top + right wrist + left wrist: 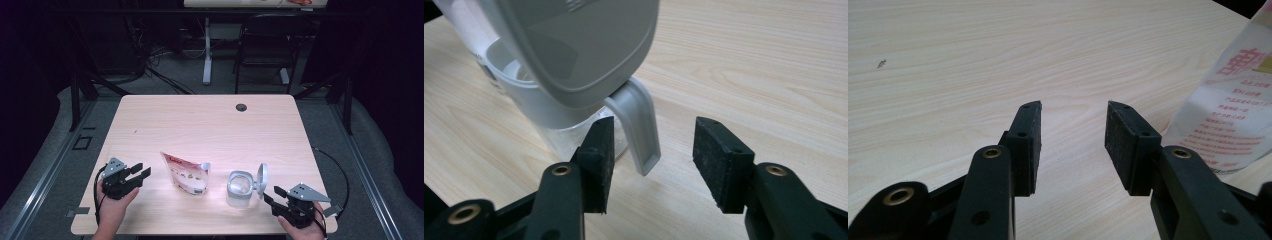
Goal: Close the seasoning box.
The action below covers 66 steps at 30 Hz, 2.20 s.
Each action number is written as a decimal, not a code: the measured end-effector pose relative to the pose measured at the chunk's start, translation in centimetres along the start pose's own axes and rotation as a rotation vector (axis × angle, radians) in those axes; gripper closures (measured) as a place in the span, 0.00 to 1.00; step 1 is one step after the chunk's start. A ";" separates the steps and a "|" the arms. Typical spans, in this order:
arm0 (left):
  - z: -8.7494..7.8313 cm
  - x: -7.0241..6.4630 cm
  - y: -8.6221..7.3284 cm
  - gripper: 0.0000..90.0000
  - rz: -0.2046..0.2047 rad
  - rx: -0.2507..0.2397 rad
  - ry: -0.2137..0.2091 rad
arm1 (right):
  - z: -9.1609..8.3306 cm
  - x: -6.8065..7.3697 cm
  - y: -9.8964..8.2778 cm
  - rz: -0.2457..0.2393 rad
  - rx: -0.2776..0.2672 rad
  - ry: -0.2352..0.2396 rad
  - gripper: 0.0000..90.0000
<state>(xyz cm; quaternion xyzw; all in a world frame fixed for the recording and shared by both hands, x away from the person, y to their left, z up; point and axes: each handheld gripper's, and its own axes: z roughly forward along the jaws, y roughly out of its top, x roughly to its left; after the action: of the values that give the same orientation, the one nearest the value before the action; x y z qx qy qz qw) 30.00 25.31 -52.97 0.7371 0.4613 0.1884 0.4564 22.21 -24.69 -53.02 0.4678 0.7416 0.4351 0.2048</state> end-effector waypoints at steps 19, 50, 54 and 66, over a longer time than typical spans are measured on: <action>-0.8 0.3 -0.4 0.65 -0.001 0.013 0.019 | 2.5 0.8 0.1 -0.046 0.069 0.011 0.70; -0.7 0.4 -0.5 0.65 0.003 0.011 0.021 | 4.1 0.6 1.0 -0.111 0.062 -0.040 0.81; -0.7 0.4 -0.5 0.65 0.003 0.012 0.022 | 4.2 0.4 1.1 -0.123 0.066 -0.043 0.82; -0.7 0.4 -0.5 0.65 0.002 0.013 0.022 | 4.6 0.0 1.2 -0.116 0.047 -0.033 0.83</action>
<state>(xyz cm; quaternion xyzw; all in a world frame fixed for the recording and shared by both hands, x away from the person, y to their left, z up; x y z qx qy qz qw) 29.47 26.07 -53.11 0.7384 0.4670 0.1939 0.4462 26.11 -22.34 -54.48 0.4359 0.7738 0.3973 0.2310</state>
